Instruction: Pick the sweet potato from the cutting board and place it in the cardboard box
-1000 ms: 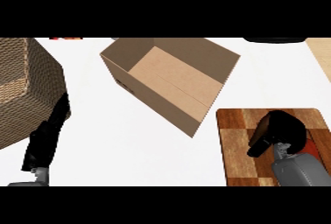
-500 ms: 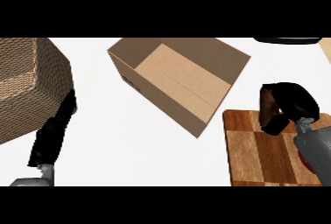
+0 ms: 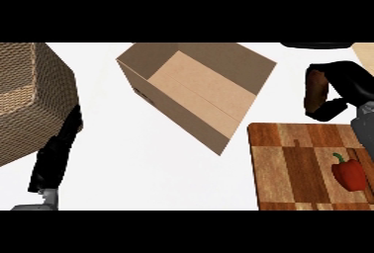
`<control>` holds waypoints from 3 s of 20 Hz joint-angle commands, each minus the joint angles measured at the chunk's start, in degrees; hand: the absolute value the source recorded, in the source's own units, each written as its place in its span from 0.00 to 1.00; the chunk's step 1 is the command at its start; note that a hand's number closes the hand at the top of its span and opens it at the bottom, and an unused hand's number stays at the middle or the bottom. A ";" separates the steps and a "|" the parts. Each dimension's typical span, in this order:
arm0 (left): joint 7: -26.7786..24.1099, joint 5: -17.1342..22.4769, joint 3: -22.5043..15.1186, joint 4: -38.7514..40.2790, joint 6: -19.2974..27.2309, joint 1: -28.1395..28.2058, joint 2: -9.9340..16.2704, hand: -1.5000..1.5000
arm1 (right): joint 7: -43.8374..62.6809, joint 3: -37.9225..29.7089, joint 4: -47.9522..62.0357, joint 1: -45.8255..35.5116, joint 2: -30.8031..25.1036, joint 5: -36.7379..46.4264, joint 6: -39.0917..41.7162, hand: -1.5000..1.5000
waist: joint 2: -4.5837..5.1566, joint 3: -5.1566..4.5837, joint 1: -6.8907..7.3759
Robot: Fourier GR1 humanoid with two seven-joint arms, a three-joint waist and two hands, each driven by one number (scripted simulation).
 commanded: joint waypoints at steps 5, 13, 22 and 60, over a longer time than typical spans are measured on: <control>-1.13 -1.22 -0.81 1.50 0.64 0.74 -1.37 0.50 | -9.73 -7.22 -4.99 -6.56 6.56 -14.99 5.81 1.00 | -0.52 -0.08 -1.20; 3.60 -1.71 -0.64 -4.88 -0.09 1.95 -1.11 0.50 | -6.11 -9.11 -7.37 -11.95 10.17 -19.81 12.01 1.00 | -0.37 -0.05 -0.58; -0.94 -3.86 -0.43 -0.11 1.01 2.49 -3.21 0.50 | 10.21 -5.89 -5.70 -25.24 19.02 -16.01 11.34 1.00 | -0.27 -0.10 -0.24; 3.59 -2.85 2.36 -1.51 -2.96 -2.66 -2.10 0.50 | -6.13 -28.32 36.50 -38.49 27.21 -29.69 -10.20 0.00 | 0.60 0.02 1.17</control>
